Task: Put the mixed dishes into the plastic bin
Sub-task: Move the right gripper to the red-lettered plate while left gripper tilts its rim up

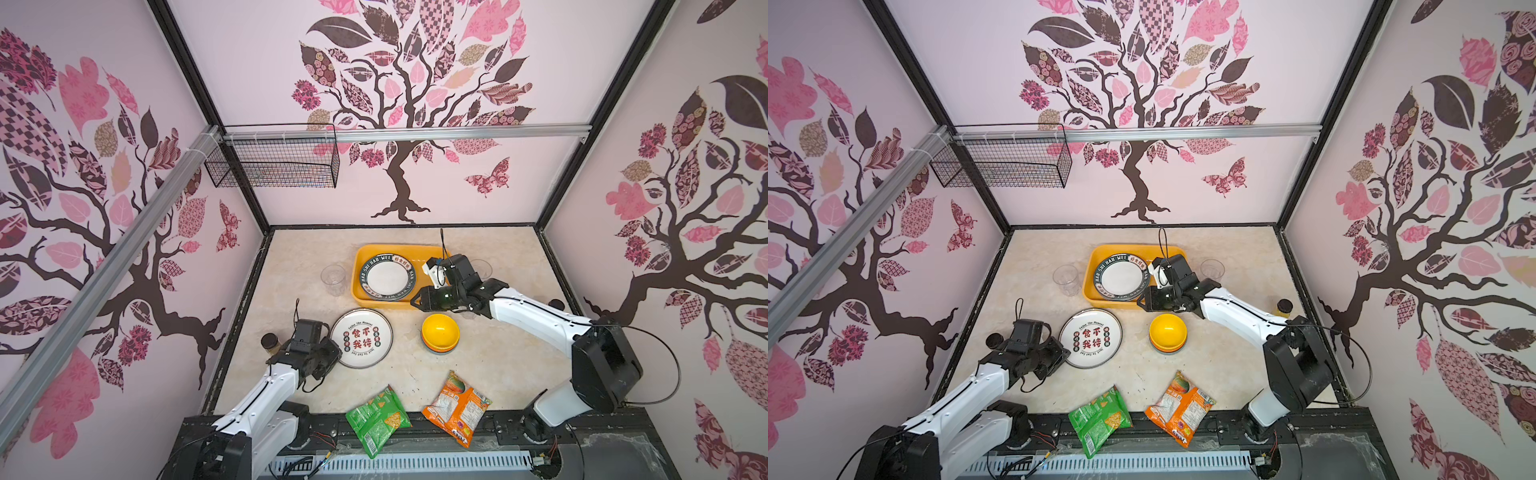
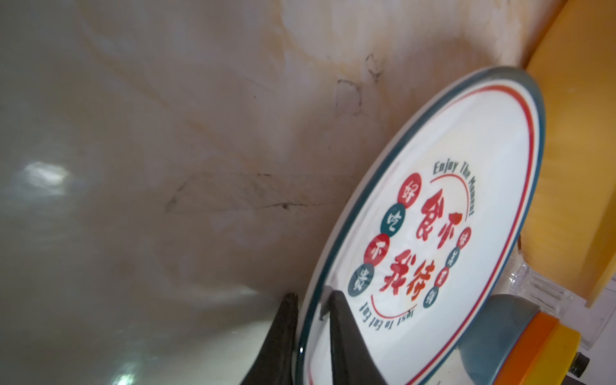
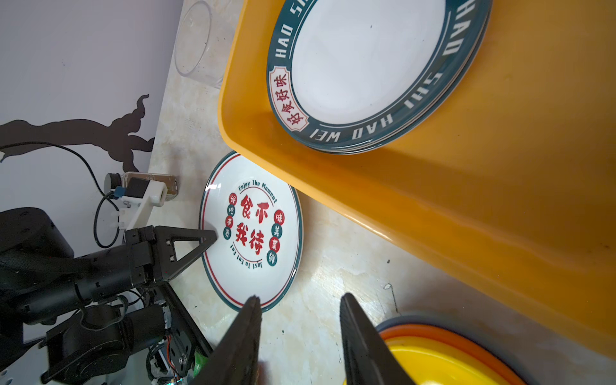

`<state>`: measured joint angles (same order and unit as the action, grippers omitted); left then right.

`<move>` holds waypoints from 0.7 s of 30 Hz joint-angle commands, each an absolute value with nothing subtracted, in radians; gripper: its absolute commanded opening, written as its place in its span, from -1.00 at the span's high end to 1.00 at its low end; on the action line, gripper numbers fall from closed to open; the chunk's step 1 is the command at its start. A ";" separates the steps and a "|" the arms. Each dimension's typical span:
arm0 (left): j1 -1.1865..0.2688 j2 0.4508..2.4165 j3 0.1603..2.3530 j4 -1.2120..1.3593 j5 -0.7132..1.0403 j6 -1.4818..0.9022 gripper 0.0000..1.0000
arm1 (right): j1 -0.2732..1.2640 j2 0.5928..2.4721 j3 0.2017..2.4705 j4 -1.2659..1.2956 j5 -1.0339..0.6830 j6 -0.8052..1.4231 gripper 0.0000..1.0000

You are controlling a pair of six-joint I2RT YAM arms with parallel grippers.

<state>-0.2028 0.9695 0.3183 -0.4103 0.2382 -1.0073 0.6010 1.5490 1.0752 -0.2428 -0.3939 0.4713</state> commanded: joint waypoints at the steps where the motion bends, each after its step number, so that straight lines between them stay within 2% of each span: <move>1: -0.201 0.964 0.306 -0.447 0.225 -0.987 0.70 | 0.608 1.545 1.103 -0.241 -0.392 0.476 0.14; 11: -0.200 0.793 0.361 -0.619 0.231 -0.936 1.00 | 0.609 1.559 1.104 -0.232 -0.387 0.490 0.14; 21: -0.201 0.637 0.438 -0.711 0.258 -0.951 1.00 | 0.608 1.552 1.101 -0.230 -0.433 0.507 0.13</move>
